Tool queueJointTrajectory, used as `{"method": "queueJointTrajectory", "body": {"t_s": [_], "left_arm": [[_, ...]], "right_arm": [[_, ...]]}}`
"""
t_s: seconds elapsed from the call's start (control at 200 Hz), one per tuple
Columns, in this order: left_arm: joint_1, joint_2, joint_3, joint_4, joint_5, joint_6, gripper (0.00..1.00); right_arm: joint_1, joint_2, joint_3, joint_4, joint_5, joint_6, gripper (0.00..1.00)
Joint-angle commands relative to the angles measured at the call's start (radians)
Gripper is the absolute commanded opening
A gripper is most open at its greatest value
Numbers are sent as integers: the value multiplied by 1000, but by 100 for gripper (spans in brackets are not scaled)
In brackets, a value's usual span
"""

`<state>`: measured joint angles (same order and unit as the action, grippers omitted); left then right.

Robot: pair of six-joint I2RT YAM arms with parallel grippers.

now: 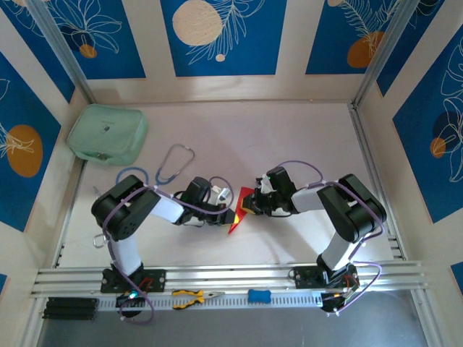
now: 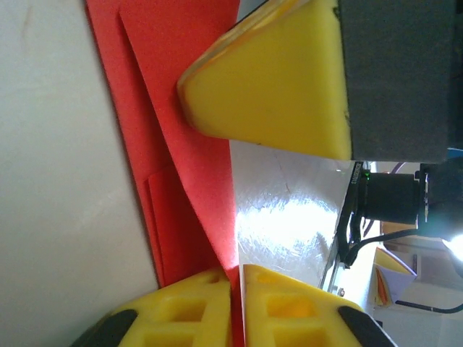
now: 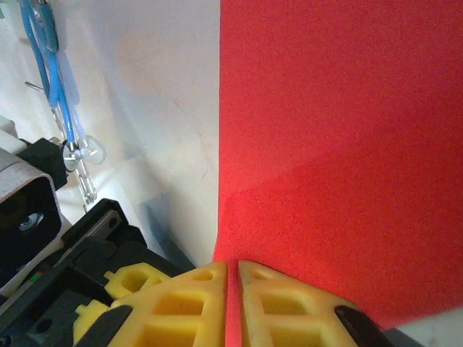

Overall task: Fold a paper plane with a square sheet of paper (pick it up from the middle)
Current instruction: Perform the fifth fold on the wing at the bottom-center of the table.

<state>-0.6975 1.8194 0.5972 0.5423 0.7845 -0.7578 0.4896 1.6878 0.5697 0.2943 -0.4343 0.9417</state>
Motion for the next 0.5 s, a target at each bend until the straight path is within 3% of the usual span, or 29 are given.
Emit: {"method": "queueJointTrajectory", "body": {"t_s": [0.0,0.185,0.495], "left_arm": [[17,-19,-41,-152,-32,28,14],[9,-49,-43,-188,11,38,0],[4,-48,-33,-281,26,54,3]], "right_arm": [[-6,38,-3,-98,47,-19,14],[-2,41,1,-108,53,-16,14],[9,43,22,-159,87,-16,13]]}}
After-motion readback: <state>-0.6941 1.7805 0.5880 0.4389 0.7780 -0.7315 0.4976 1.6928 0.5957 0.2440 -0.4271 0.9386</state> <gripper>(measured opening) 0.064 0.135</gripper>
